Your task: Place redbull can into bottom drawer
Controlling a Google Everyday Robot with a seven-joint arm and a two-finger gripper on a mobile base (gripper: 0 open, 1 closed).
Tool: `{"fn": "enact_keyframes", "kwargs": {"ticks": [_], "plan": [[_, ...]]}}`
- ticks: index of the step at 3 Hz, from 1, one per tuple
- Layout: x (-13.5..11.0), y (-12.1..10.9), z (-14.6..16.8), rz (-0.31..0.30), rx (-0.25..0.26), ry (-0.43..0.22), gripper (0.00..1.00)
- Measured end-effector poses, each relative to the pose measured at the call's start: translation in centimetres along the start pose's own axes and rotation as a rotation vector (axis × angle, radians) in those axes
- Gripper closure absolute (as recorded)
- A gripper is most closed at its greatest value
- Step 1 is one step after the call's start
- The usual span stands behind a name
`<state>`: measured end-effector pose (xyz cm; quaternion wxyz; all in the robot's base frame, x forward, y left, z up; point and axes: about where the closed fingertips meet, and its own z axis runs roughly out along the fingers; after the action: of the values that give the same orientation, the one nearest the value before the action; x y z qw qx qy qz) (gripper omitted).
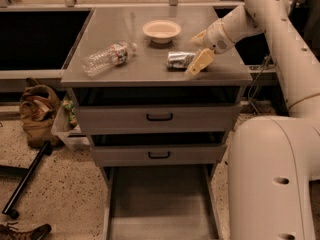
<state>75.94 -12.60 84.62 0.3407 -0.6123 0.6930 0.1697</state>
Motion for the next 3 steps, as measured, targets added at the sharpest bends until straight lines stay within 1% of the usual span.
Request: {"fn": "enact_keyframes", "kwargs": {"ticks": [1,2,3], "plan": [[0.0,-0.1,0.0,-0.001,0.001,-0.001,0.43],[0.0,-0.1,0.0,-0.001,0.001,-0.001,0.65],[-0.2,1.3,-1.8,-0.005,0.002,0.007,0.88]]}}
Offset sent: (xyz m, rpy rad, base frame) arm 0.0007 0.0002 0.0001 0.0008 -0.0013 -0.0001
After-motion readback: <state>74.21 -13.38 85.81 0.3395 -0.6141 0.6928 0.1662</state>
